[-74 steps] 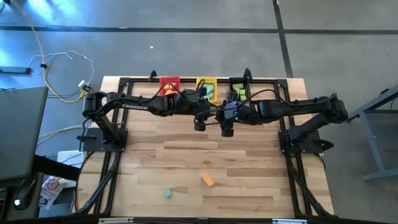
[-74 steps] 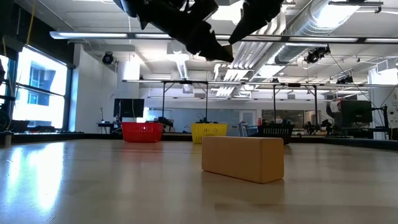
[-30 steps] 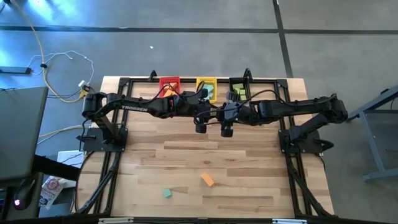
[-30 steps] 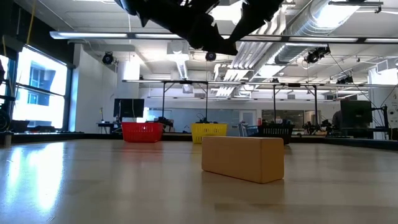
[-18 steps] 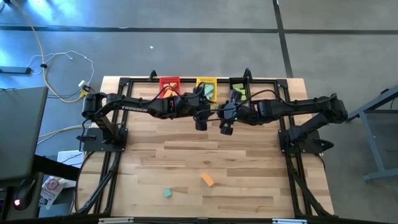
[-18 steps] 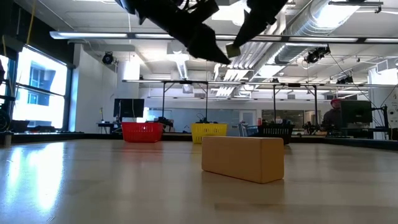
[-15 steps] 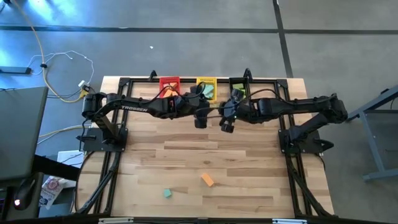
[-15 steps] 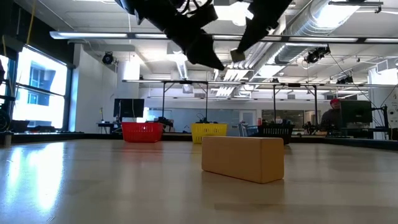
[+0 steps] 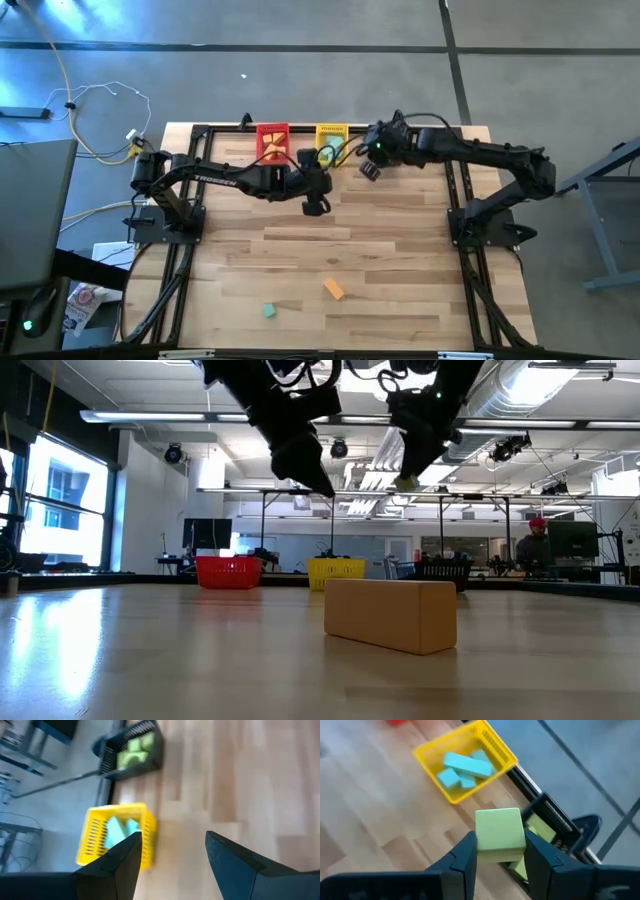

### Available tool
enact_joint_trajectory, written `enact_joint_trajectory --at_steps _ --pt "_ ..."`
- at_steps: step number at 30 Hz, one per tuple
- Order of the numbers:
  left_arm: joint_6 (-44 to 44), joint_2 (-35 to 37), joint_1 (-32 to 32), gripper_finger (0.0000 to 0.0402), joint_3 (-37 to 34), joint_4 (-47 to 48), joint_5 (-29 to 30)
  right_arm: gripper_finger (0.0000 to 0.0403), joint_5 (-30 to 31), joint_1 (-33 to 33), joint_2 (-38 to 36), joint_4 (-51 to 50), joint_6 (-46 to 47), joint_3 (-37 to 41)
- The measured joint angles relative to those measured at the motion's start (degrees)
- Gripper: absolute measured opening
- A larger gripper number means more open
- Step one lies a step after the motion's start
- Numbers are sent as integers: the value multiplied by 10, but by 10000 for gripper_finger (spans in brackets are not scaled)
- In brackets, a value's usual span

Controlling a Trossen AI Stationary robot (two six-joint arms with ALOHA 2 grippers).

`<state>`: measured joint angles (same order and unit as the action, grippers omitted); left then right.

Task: Sort & place blocks by color
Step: Put the green block into the black bin

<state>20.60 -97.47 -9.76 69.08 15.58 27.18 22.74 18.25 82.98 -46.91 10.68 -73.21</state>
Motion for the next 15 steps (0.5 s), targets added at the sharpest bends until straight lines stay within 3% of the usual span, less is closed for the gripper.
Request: enact_joint_trajectory --at_steps 6,15 --pt "-50 0 51 202 0 63 -1 101 -41 86 39 -4 -4 0" --pt "-165 0 125 201 0 172 -1 101 -49 164 130 -1 -33 0"
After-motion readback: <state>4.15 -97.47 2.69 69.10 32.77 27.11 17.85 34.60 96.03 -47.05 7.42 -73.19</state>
